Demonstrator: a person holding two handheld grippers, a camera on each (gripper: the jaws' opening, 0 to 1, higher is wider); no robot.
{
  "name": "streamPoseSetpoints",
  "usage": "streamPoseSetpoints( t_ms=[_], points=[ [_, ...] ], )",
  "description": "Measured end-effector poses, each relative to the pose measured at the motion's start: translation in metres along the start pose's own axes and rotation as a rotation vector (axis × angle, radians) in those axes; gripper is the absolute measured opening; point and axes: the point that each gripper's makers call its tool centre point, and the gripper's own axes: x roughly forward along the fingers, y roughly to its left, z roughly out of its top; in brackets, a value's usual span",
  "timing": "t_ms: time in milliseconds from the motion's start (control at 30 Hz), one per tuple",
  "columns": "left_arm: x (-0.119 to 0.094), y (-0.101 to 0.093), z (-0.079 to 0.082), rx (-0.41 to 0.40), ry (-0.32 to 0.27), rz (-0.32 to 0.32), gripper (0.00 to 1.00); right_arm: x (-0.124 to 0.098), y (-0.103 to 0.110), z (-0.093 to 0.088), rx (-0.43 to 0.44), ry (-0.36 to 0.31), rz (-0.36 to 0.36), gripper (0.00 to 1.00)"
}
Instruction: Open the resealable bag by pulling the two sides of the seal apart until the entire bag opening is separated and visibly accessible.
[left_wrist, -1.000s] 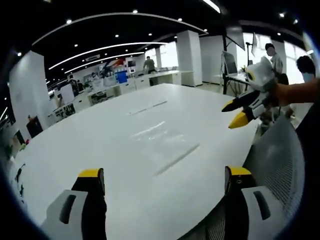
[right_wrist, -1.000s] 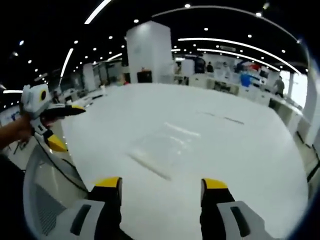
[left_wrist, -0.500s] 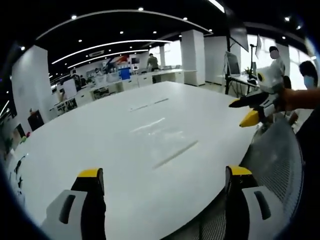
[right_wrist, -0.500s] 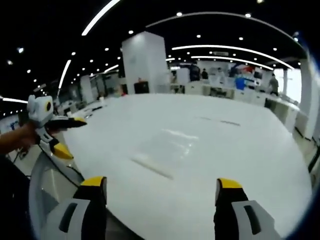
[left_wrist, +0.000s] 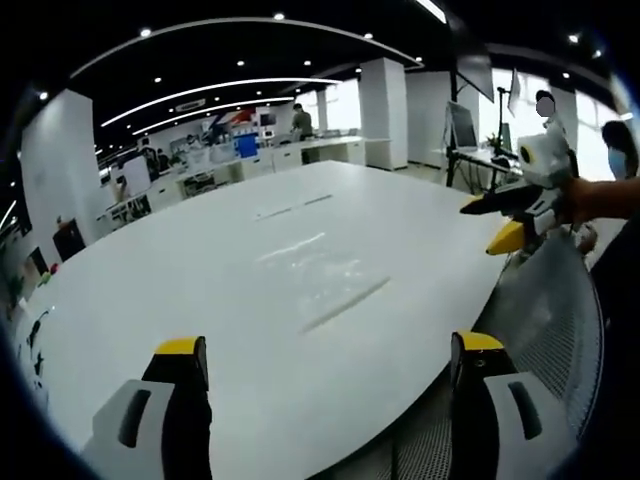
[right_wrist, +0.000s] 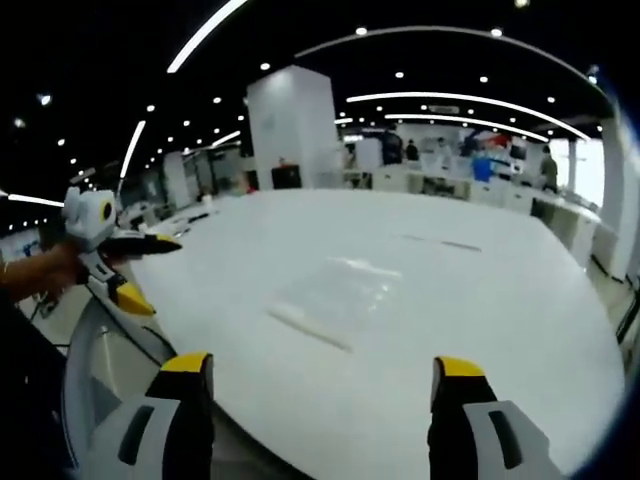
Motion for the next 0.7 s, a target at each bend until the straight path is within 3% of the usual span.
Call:
streamPoseSetpoints(
  t_ms=[700],
  points=[
    [-0.0024,-0.0066,-0.0015,-0.004,-0.009,-0.002,0.99,-0.0064,0.005,-0.0043,0.002,-0.009,0.013,0.87]
  ],
)
